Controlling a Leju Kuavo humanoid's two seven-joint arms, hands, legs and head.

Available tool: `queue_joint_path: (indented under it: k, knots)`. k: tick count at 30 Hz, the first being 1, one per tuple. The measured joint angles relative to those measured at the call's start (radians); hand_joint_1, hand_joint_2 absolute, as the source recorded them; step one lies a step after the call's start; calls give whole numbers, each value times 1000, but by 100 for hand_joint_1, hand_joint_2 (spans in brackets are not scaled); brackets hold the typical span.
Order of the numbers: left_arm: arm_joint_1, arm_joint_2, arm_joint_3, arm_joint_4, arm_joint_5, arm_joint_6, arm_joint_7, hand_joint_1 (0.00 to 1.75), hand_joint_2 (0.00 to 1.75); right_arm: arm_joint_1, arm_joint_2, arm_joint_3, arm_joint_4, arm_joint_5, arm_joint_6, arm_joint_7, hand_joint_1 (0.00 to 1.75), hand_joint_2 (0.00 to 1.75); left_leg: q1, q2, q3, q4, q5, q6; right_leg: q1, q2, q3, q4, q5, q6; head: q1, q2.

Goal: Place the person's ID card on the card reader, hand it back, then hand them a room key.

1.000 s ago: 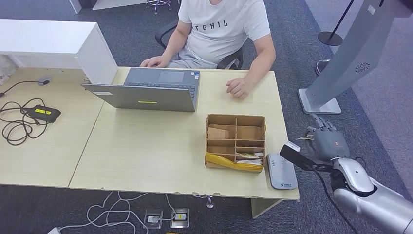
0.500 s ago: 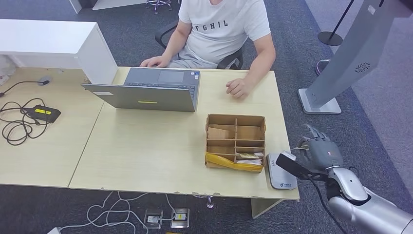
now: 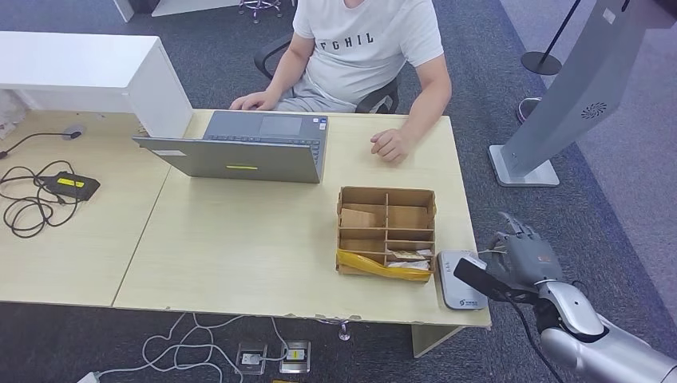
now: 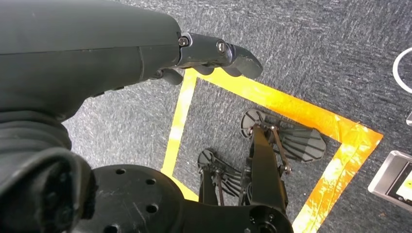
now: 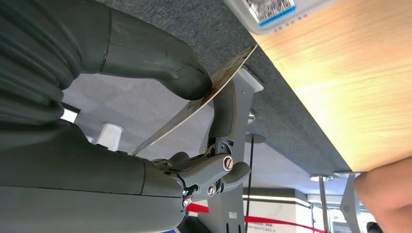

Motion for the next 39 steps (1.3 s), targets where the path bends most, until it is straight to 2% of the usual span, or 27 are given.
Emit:
queue_joint_path:
  k: [25, 39]
  knots:
    - [-1, -1, -33, 0, 4, 2, 3, 0, 0, 93, 39, 2, 27, -24, -3, -15, 175, 175, 0, 1, 0, 0, 0, 0, 0, 1, 0, 0, 0, 0, 0, 0]
    - [-1, -5, -48, 0, 6, -7, -3, 0, 0, 98, 68, -2, 72, 6, 3, -36, 175, 175, 1, 1, 1, 0, 0, 0, 0, 2, 0, 0, 1, 1, 0, 0]
